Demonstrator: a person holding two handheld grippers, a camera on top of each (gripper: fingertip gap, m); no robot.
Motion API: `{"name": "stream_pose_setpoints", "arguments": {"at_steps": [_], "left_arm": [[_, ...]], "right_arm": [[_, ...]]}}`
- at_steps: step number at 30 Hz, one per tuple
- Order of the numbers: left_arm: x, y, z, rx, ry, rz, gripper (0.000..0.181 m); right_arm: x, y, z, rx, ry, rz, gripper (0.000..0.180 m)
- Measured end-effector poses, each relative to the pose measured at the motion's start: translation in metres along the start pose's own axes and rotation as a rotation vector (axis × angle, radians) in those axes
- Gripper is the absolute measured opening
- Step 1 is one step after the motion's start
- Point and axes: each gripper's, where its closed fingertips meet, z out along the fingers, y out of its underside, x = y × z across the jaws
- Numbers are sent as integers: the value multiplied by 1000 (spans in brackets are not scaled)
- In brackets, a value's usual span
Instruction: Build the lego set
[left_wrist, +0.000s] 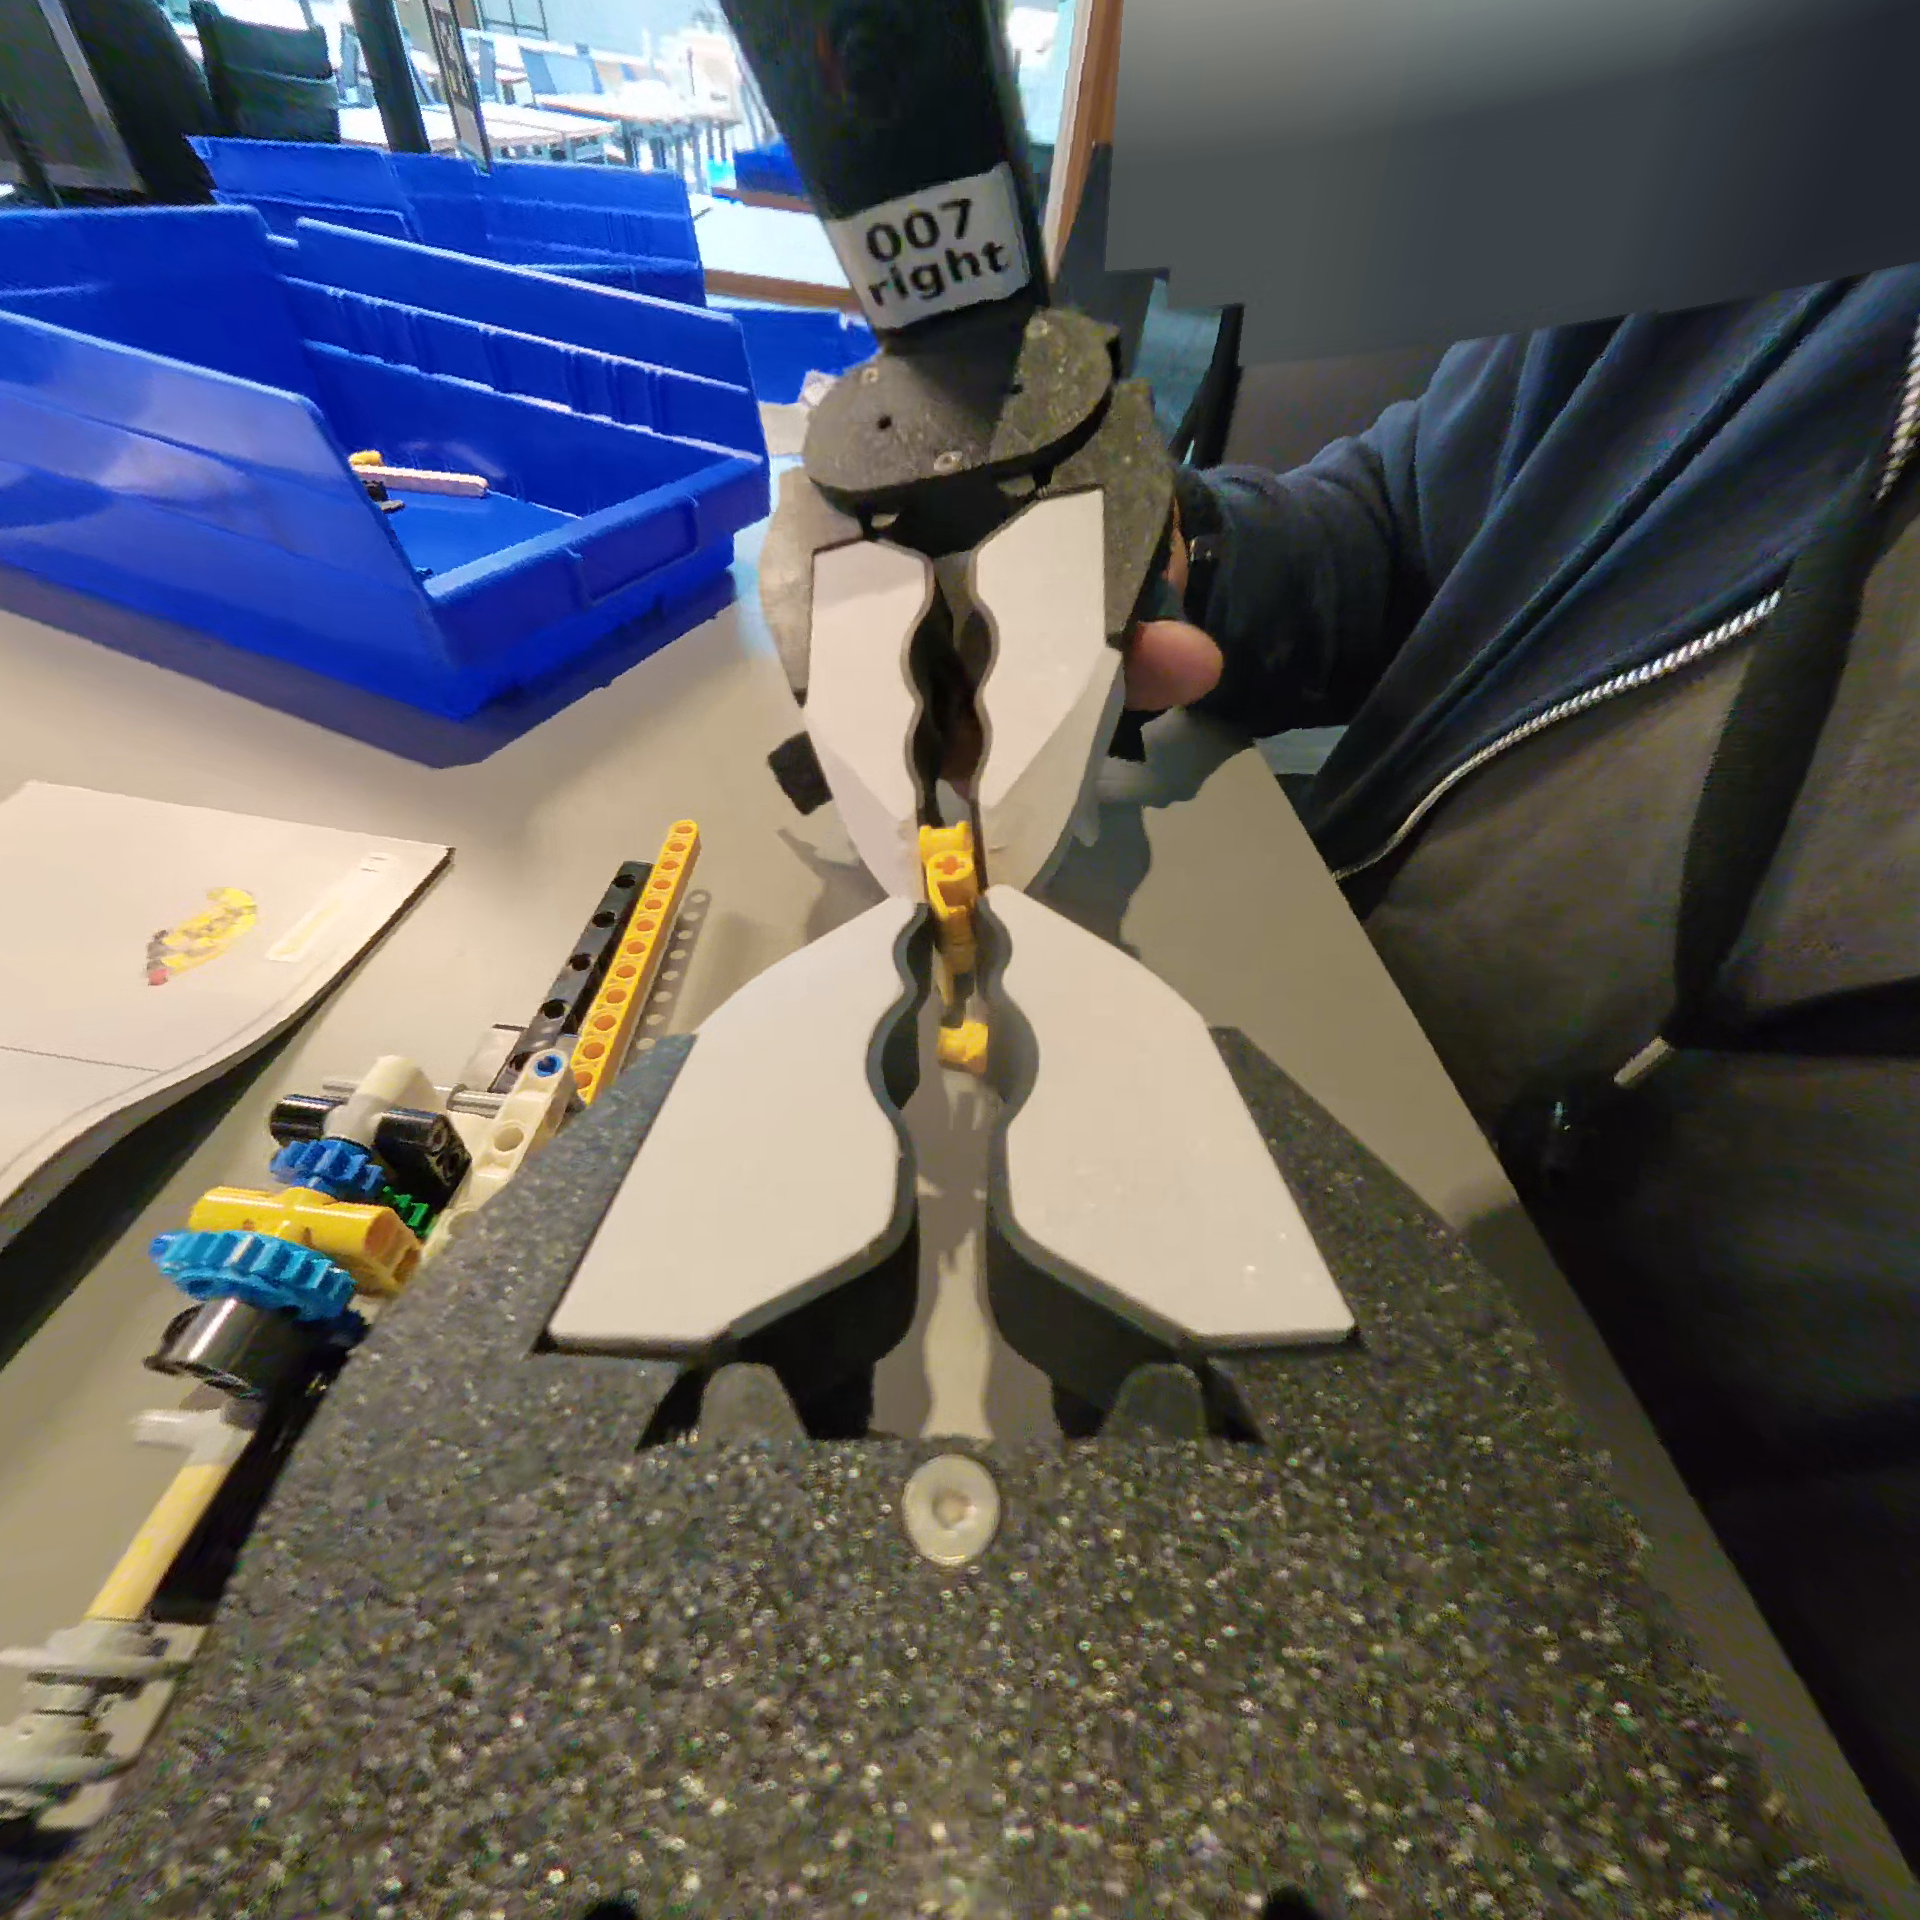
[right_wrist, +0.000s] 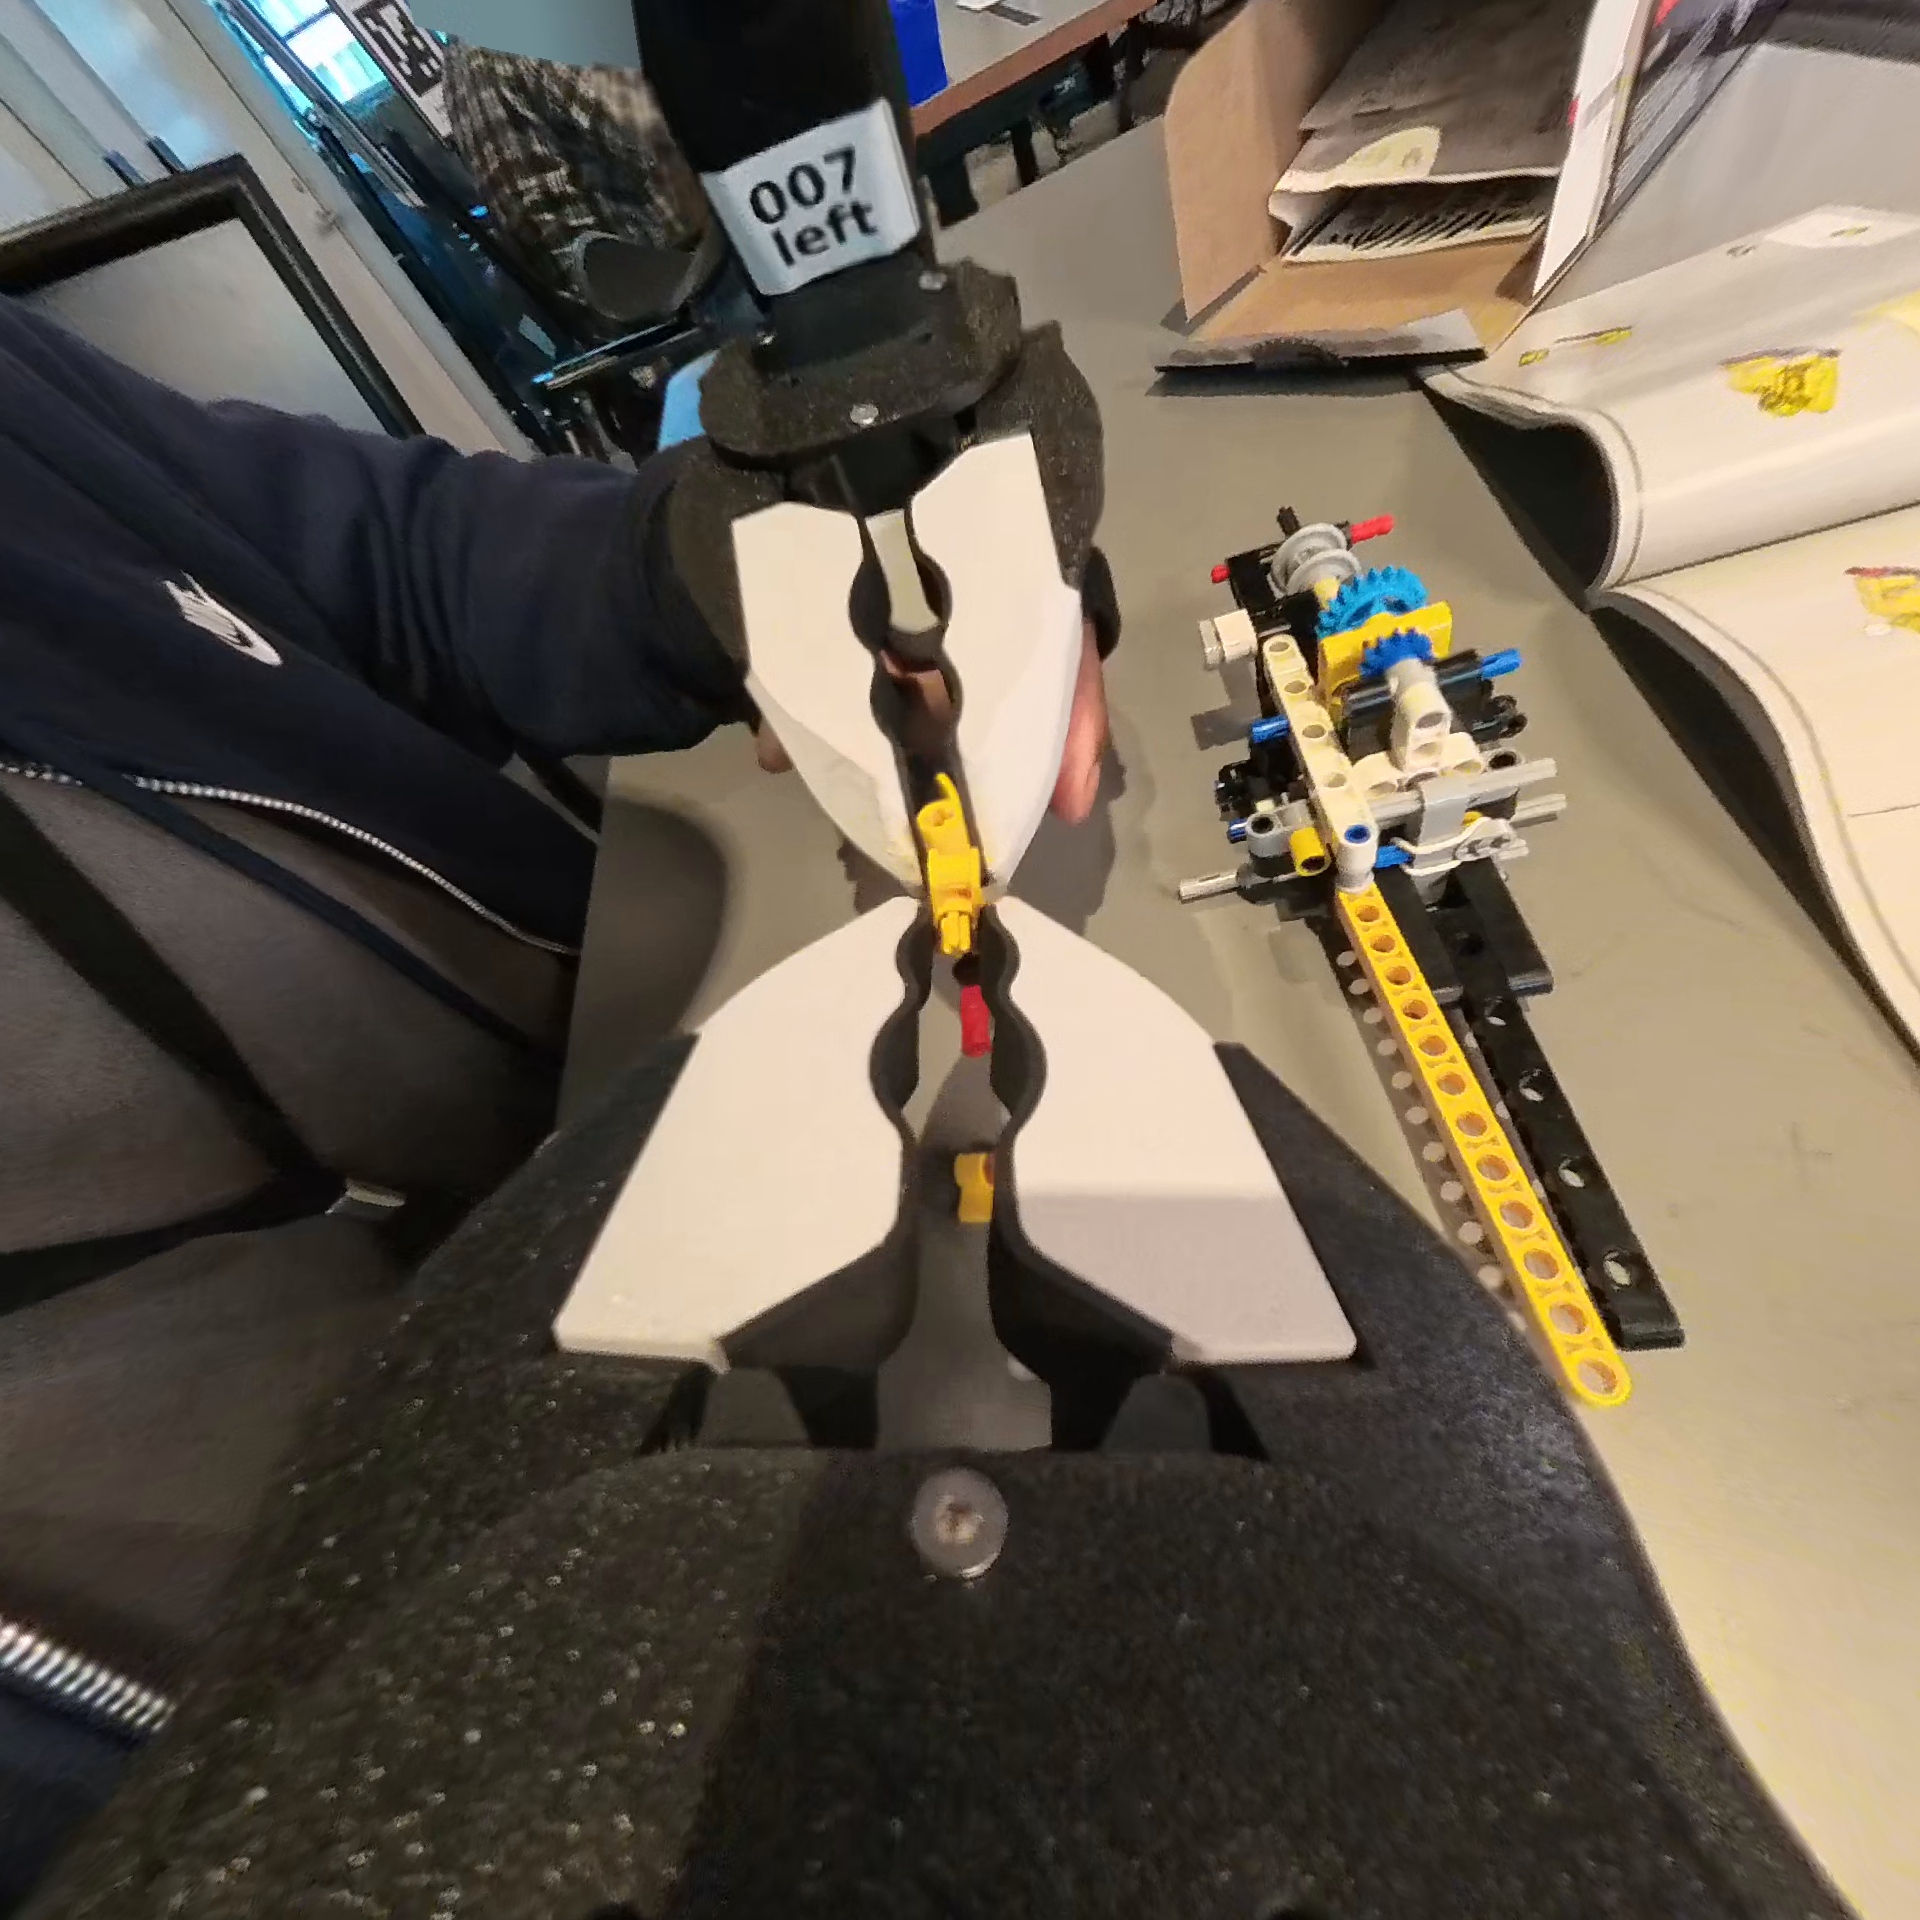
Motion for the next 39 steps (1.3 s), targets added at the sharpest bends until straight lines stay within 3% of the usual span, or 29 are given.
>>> {"name": "stream_pose_setpoints", "arguments": {"at_steps": [6,12,22,39], "left_arm": [[-1,-11,-4,89,34,-96,7],[-6,-21,-8,171,38,-160,7],[-6,-25,-9,204,45,-185,7],[-6,-27,-10,222,53,-191,7]], "right_arm": [[2,-11,-7,54,28,-3,21],[0,-12,-8,76,7,30,23],[1,-12,0,90,15,51,7],[0,-15,0,139,-6,79,7]]}}
